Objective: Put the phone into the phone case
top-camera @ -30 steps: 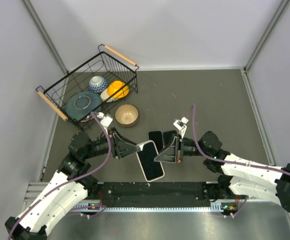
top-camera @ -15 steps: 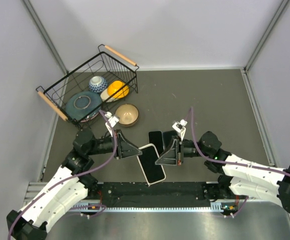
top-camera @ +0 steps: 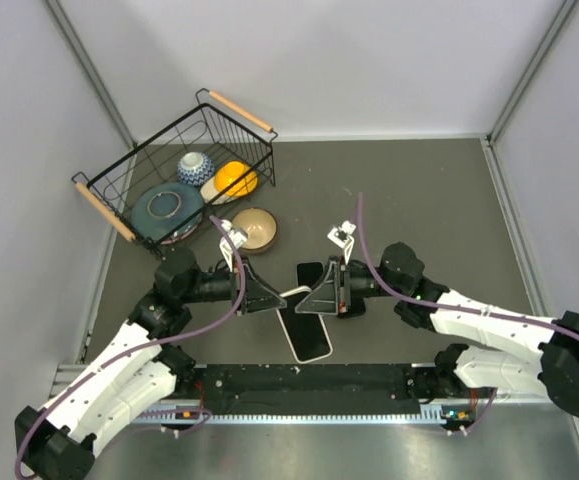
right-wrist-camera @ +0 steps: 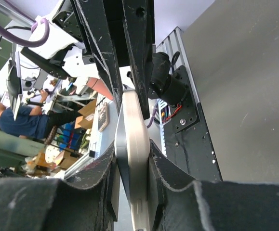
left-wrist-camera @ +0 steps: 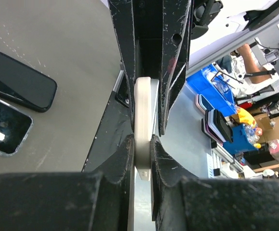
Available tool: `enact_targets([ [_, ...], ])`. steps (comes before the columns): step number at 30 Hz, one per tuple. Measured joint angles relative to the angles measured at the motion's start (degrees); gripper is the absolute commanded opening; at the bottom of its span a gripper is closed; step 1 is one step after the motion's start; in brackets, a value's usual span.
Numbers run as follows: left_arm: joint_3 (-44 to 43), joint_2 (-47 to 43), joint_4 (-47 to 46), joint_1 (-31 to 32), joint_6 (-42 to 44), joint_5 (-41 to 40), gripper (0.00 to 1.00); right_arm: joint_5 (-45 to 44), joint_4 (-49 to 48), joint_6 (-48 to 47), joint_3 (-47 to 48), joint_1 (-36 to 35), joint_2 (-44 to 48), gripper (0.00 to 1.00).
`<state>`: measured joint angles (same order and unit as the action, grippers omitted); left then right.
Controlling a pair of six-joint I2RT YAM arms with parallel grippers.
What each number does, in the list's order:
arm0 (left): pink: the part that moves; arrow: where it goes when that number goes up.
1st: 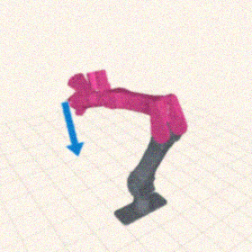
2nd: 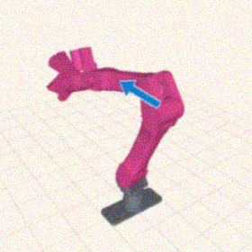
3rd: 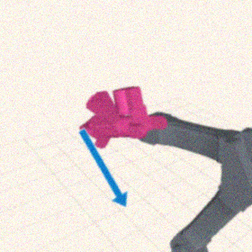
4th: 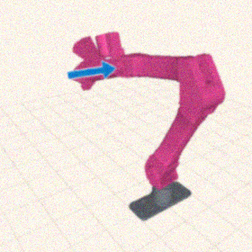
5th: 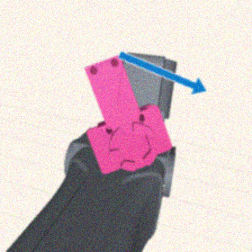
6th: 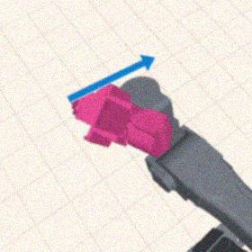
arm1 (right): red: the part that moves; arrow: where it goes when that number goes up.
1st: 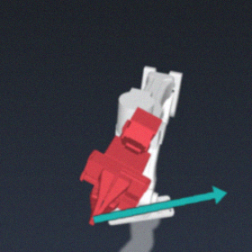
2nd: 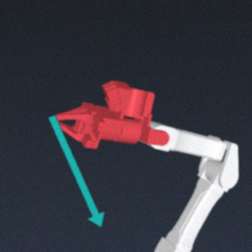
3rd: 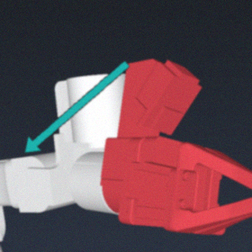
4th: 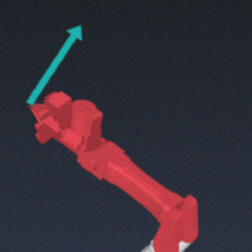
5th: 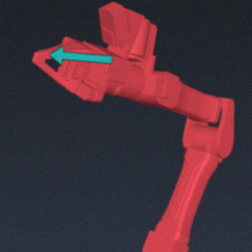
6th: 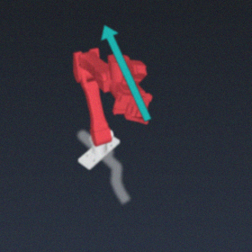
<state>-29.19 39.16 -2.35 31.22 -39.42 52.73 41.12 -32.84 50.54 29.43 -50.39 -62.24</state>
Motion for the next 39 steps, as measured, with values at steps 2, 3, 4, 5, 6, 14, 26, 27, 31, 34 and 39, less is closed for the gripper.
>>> enact_targets([
  [2,0.0,0.0,-0.63,-0.07,0.0,-0.04,0.0,-0.09,0.17,-0.72,0.39,0.37,0.04,0.0],
  [3,0.0,0.0,-0.66,-0.11,-0.11,-0.02,0.0,-0.17,0.44,-1.27,0.44,0.57,0.2,0.0],
  [4,0.0,0.0,-0.66,-0.09,-0.31,0.02,0.0,-0.31,1.11,-1.77,0.44,0.68,0.44,0.0],
  [5,0.0,0.0,-0.66,-0.07,-0.31,-0.07,0.11,-0.59,1.7,-2.34,0.48,0.7,0.7,0.0],
  [6,0.0,0.0,-0.79,-0.07,-0.31,-0.09,0.35,-0.94,2.54,-2.78,0.57,0.72,1.03,0.0],
  [14,2.29,-1.92,-4.81,0.0,-2.78,-0.07,0.55,-5.44,0.37,-0.5,0.59,2.25,4.39,0.0],
  [26,6.23,0.83,-18.58,0.13,-11.58,-0.09,0.46,-12.11,-10.73,7.58,-2.05,2.29,4.07,0.01],
  [27,6.27,1.18,-19.02,0.26,-11.82,-0.31,0.39,-12.59,-11.13,7.89,-2.4,2.29,3.96,0.02],
  [31,6.34,2.78,-20.44,0.85,-12.85,-0.76,0.03,-14.38,-11.76,8.44,-3.96,2.34,3.89,0.15],
  [34,6.45,4.24,-20.61,1.14,-13.33,-0.9,0.0,-15.43,-11.32,8.74,-4.68,2.54,4.02,0.38],
  [39,7.21,4.92,-19.96,1.18,-13.14,-1.66,0.0,-17.68,-7.96,9.03,-4.68,2.54,7.37,0.54],
])
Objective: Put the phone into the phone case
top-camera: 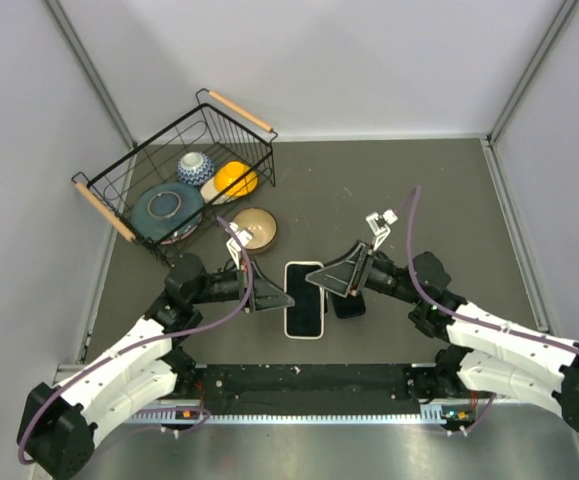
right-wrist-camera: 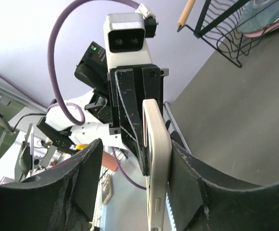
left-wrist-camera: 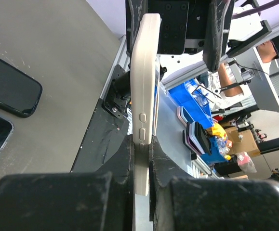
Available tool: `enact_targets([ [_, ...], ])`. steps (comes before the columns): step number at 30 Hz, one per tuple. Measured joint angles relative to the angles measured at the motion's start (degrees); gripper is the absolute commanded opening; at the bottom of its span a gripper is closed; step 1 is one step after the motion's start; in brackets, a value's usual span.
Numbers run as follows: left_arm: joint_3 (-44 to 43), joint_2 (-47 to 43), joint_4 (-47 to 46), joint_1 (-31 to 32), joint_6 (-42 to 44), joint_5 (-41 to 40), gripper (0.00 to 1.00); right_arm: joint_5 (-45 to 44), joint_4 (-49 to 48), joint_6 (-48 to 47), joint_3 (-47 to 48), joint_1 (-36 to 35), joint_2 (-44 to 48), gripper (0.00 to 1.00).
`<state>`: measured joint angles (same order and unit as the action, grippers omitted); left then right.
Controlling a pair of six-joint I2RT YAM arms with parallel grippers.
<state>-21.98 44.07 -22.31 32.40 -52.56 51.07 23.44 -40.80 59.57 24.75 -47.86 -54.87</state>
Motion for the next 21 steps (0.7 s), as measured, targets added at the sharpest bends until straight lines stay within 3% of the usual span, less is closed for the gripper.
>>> enact_targets([
  [5,0.02,-0.85,-0.02,0.33,0.33,0.28,0.0,-3.02,5.03,-1.62,-0.02,0.11,5.01,0.34],
  [9,0.22,-1.33,0.02,0.33,0.37,0.33,0.0,-3.96,7.13,-3.04,-0.02,0.2,5.66,0.29],
  [10,0.5,-1.31,0.02,0.33,0.33,0.31,0.0,-3.91,7.58,-3.41,-0.02,0.26,5.62,0.18],
  [13,0.87,-1.31,0.28,0.35,0.2,0.44,0.0,-3.74,8.74,-4.52,0.0,0.42,4.98,0.0],
  [19,-0.33,-1.46,8.26,0.37,3.52,-1.68,0.0,-4.02,11.91,-6.97,0.76,0.44,3.5,0.0],
  [21,-1.4,-1.46,11.34,0.37,4.94,-2.54,0.0,-4.0,13.35,-7.54,1.68,0.52,2.78,0.13],
])
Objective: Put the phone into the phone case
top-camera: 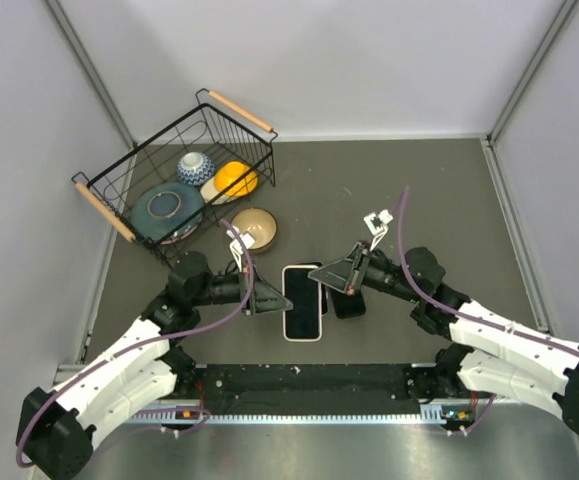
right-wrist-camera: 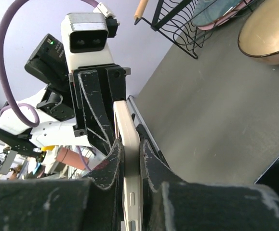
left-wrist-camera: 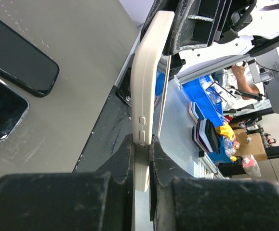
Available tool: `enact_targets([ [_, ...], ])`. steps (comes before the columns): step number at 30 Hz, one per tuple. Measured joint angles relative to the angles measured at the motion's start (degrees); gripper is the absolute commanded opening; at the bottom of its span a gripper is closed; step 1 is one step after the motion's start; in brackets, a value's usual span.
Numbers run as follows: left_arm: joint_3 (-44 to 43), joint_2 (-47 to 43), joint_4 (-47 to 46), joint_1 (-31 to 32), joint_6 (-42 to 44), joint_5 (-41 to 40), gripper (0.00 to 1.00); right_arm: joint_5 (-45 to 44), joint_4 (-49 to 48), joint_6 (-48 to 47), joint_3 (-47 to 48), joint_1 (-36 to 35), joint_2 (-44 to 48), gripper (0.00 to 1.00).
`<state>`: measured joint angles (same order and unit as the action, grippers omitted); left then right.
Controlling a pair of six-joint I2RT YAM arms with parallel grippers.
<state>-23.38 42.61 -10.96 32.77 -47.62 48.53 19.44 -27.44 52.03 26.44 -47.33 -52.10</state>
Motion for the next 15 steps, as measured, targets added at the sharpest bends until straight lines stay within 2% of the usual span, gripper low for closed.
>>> enact_targets([
  [1,-0.39,0.0,0.96,0.0,0.44,-0.17,0.0,0.13,0.39,-0.24,0.39,0.09,-0.2,0.3],
  [4,-1.01,-0.24,2.14,0.04,1.22,-0.42,0.0,0.74,1.38,-0.09,0.66,0.22,-0.07,0.52],
  [15,0.66,-3.96,-1.14,-0.02,-5.31,-2.51,0.0,6.91,-2.03,2.62,-6.88,0.22,3.61,0.58],
])
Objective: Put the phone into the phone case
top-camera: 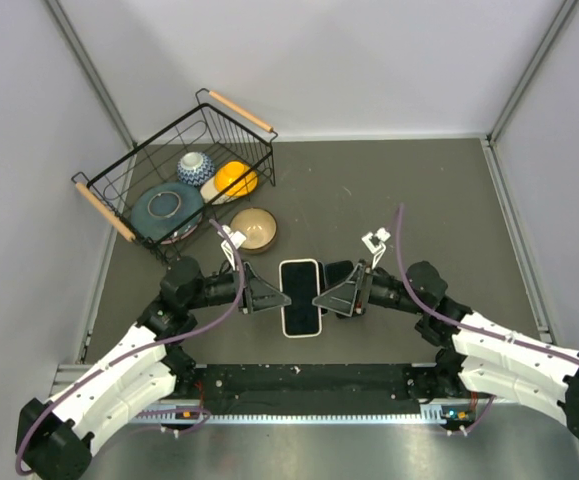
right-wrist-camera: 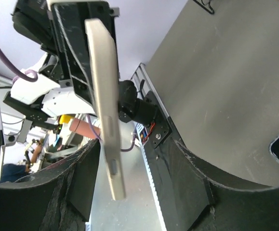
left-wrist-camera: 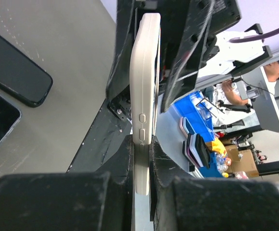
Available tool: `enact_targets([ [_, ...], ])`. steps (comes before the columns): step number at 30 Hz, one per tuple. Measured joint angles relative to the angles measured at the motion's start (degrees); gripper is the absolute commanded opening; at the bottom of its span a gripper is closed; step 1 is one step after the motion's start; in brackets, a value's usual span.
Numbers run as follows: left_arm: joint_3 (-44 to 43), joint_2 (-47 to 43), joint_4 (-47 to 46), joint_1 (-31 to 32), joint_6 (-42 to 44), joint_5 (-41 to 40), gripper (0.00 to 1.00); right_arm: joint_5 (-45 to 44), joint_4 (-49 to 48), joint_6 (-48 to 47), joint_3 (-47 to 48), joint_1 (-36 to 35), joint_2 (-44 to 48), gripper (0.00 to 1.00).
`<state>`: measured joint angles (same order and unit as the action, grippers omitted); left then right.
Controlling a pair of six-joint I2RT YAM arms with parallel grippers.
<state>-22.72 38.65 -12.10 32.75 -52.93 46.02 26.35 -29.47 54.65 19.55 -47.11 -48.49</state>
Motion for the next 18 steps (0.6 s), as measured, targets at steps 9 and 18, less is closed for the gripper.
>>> enact_targets([
  [9,0.04,-0.13,-1.03,0.0,-0.98,-2.27,0.0,1.77,-3.69,1.75,-1.57,-1.22,-1.88,0.41],
  [18,0.04,1.92,3.28,-0.07,1.92,-4.98,0.0,-0.85,-3.21,0.83,-1.55,-1.57,-4.5,0.0],
])
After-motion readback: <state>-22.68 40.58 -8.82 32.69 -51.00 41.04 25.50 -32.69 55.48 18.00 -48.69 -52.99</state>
